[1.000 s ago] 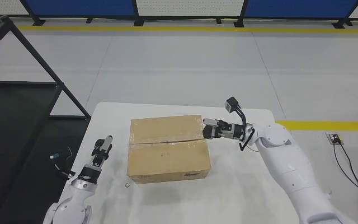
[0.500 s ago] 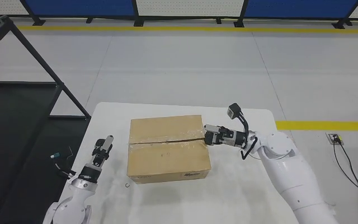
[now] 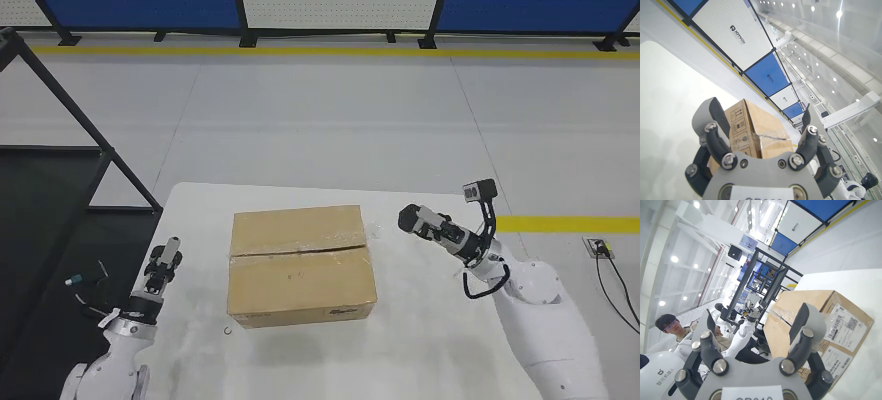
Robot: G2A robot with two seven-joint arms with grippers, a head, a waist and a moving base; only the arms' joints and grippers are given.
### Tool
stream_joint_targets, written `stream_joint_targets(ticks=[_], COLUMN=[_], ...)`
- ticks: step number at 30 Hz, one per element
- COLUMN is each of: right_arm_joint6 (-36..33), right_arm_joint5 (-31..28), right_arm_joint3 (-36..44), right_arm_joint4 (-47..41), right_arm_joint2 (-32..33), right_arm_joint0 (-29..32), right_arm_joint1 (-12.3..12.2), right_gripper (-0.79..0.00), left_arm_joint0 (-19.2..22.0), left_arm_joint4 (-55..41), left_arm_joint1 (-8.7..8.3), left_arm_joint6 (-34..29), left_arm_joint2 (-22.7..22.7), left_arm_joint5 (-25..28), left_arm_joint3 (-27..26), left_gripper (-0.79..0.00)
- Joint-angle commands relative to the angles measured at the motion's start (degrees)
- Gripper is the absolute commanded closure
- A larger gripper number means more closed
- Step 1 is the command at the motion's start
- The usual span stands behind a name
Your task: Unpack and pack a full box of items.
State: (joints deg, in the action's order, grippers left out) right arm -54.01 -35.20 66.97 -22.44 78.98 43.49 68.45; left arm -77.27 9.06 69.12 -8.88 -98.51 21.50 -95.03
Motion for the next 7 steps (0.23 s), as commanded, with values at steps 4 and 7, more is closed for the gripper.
stream_joint_targets(ticks=[4, 7], right_arm_joint6=[4.3, 5.3], right_arm_joint5=[-6.6, -9.2], right_arm_joint3=[1.9, 1.1], right_arm_joint4=[-2.1, -4.0], right_arm_joint2=[2.5, 2.9], right_arm_joint0=[4.0, 5.0], right_arm_joint1=[-0.3, -0.2], right_gripper=[-0.785, -0.785], left_arm_joint0=[-0.2, -0.3], left_arm_joint4=[-1.6, -1.8], left_arm_joint1=[-0.26, -0.39], left_arm_joint6=[-0.5, -1.4], left_arm_joint2=[-2.3, -2.9], left_arm_joint5=[0.2, 0.1], left_arm_joint3=[0.8, 1.3], left_gripper=[-0.785, -0.785])
